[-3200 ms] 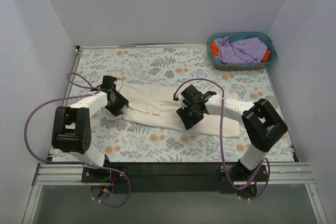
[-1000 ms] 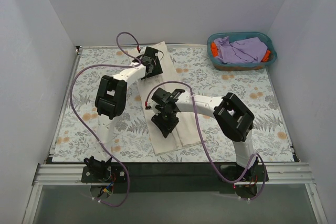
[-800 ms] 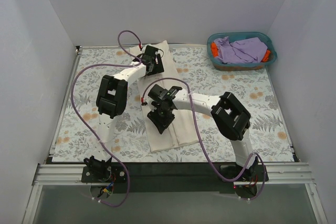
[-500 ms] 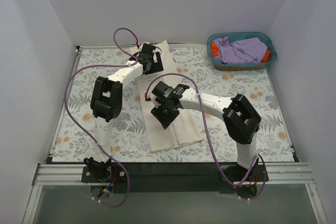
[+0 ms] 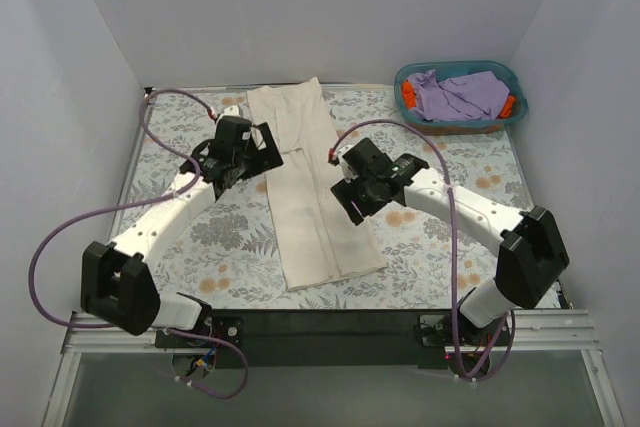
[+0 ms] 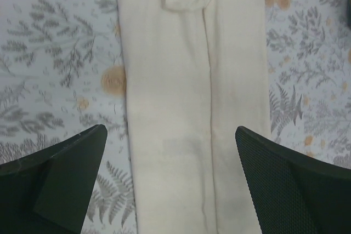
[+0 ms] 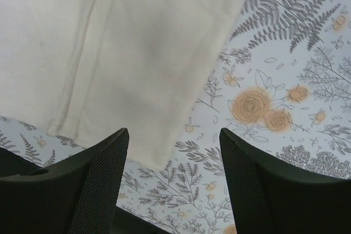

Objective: Fold and stack the t-shirts
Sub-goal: Fold the tshirt

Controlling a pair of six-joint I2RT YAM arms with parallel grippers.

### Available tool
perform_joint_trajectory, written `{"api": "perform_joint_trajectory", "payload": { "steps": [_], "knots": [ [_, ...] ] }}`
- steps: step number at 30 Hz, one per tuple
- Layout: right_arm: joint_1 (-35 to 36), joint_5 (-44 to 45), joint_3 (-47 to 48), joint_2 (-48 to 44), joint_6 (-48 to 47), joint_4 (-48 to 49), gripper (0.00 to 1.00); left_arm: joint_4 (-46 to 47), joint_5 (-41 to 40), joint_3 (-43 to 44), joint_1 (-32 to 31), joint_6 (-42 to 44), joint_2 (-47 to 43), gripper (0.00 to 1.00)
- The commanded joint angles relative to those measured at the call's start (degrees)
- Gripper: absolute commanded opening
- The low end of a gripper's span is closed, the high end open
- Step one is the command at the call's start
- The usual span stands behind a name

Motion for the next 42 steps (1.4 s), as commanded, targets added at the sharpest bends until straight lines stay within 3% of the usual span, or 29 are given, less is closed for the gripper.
{"api": "perform_joint_trajectory", "payload": {
  "steps": [1, 3, 6, 16, 24, 26, 32, 42],
  "knots": [
    [-5.2, -2.6, -4.6, -4.9, 3.8, 2.0, 0.63, -7.0, 4.4, -10.1, -1.9, -8.0, -7.5, 0.98],
    [-9.1, -6.0, -8.6, -5.2, 5.0, 2.0, 0.63, -9.0, 4.6, -13.5, -3.9, -12.3, -10.4, 0.98],
    [-11.1, -11.9, -14.4, -6.4, 6.4, 3.4, 0.53, -11.6, 5.7, -20.3, -5.9, -16.1, -15.7, 0.97],
    [-11.1, -20.1, -30.3, -13.5, 14.4, 11.5, 0.52, -13.2, 9.1, -30.9, -11.8, -29.8, -22.8, 0.89],
    [-11.1, -19.6, -33.9, -14.0, 16.1, 14.4, 0.50, -13.5, 6.4, -32.1, -21.0, -38.4, -17.7, 0.77],
    [-11.1, -18.9, -34.4, -14.1, 16.8, 15.2, 0.49, -13.8, 5.8, -31.3, -23.0, -38.7, -15.0, 0.72],
    [-11.0, -17.0, -35.5, -13.8, 16.9, 16.2, 0.45, -13.4, 5.3, -29.8, -26.9, -39.5, -8.5, 0.69],
    [-10.6, -16.2, -35.3, -13.7, 16.8, 16.9, 0.42, -14.6, 3.6, -28.4, -32.1, -42.0, -4.9, 0.49]
  ]
}}
